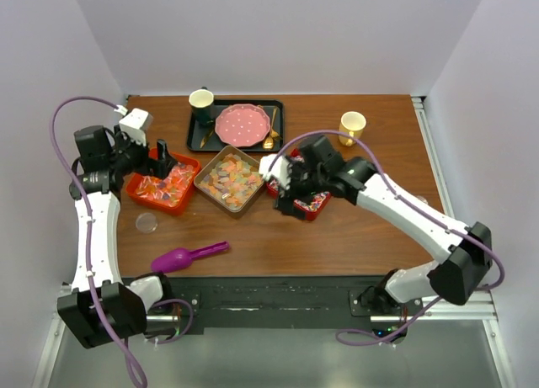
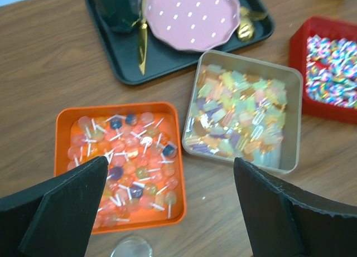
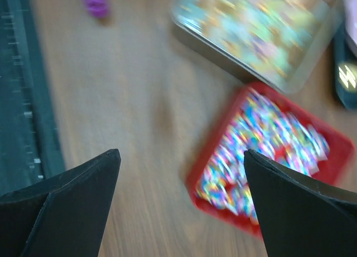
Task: Pack the candies
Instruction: Pick up the packing bottle from the center of the board.
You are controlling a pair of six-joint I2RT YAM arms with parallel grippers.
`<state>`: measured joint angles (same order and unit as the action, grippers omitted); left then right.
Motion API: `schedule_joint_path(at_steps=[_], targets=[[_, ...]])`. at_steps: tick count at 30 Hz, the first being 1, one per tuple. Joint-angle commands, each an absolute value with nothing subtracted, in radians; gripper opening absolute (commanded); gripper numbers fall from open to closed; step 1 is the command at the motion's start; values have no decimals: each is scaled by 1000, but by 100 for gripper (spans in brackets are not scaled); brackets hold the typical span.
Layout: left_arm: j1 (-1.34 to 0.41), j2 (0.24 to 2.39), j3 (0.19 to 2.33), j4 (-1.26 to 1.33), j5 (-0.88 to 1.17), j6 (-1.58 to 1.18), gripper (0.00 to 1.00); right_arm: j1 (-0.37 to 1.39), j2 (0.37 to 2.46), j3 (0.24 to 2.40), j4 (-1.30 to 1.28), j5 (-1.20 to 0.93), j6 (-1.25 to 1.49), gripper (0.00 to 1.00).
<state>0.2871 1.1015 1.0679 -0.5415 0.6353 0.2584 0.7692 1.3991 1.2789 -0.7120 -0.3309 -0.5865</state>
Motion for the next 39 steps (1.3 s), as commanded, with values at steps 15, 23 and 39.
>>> schedule_joint_path(at_steps=[15, 23, 39], targets=[[290, 1095, 1057, -333, 718, 17, 95, -204, 1236, 1233, -1035, 55, -558, 80], [290, 1101, 1019, -296, 727, 12, 94, -218, 1305, 1198, -1083, 89, -571, 68], [288, 1132, 976, -293, 704, 29, 93, -218, 1355, 1066, -973, 48, -661, 55]])
